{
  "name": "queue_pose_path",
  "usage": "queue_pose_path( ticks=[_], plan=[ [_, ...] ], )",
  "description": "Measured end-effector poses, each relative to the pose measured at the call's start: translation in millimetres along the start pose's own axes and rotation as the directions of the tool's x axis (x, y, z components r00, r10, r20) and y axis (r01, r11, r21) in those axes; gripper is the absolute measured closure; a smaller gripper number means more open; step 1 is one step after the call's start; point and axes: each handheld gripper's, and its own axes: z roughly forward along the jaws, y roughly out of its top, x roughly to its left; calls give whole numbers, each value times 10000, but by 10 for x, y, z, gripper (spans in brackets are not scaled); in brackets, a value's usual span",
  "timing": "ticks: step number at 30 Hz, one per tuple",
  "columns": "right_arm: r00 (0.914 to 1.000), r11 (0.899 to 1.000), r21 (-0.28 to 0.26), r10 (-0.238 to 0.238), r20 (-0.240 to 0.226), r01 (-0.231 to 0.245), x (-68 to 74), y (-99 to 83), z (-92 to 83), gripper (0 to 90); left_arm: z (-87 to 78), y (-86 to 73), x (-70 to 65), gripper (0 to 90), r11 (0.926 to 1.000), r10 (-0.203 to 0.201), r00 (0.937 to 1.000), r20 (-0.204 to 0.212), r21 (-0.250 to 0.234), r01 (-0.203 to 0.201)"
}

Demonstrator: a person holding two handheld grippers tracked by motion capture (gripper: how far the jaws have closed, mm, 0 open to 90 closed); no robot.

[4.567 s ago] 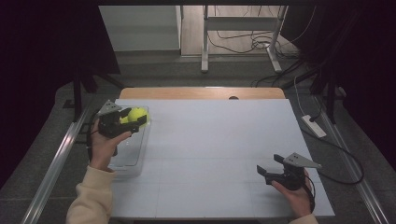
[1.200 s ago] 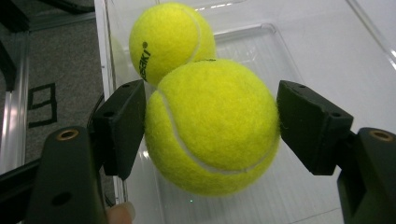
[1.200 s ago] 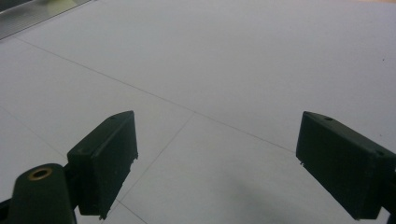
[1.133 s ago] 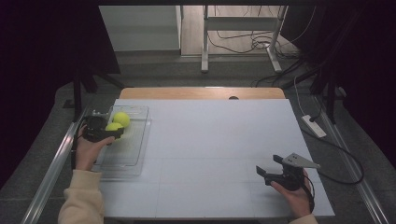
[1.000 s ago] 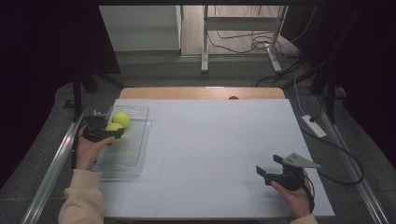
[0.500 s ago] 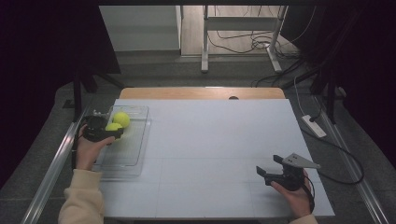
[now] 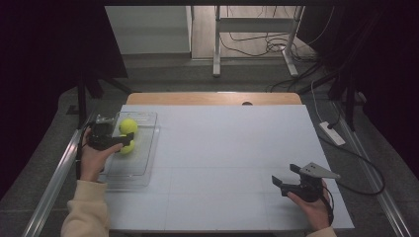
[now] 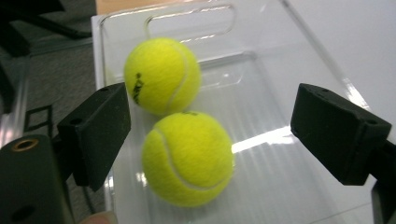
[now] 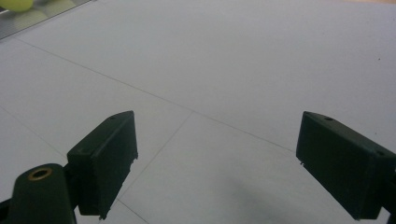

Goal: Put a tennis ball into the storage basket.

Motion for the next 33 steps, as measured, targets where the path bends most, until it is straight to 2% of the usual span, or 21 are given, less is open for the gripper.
queue_pose_path(
  ticks=[4,12,15,17,20,24,25,29,33],
  plan=[
    [10000,10000,2,-9,-5,9,2,1,1,126,-38,0,-47,133,9994,81,9980,634,-327,-61],
    [10000,10000,-16,9,-7,-9,-13,0,5,126,-110,-1,-92,137,9968,161,9918,1265,-792,-61],
    [10000,10000,-21,36,-12,-36,-21,0,10,126,-142,-2,-133,138,9952,277,9864,1620,-967,-121],
    [10000,10000,-41,59,3,-59,-28,0,11,126,-146,-3,-147,137,9950,299,9853,1681,-989,-134],
    [9999,9999,-65,146,-58,-146,-36,-1,11,126,-166,-5,-195,137,9938,494,9801,1921,-1070,-291],
    [9998,9998,-92,175,-118,-176,-41,-5,11,126,-193,-12,-235,138,9918,493,9730,2255,-1259,-211],
    [9998,9998,-92,175,-118,-176,-41,-5,11,126,-193,-12,-235,138,9918,493,9730,2255,-1259,-211],
    [9998,9998,-84,151,-154,-152,-39,-9,4,126,-211,-36,-300,138,9904,531,9630,2641,-1371,-170],
    [9997,9998,-98,163,-190,-165,-44,-9,3,126,-220,-66,-380,134,9905,669,9585,2772,-1340,-304]
  ],
)
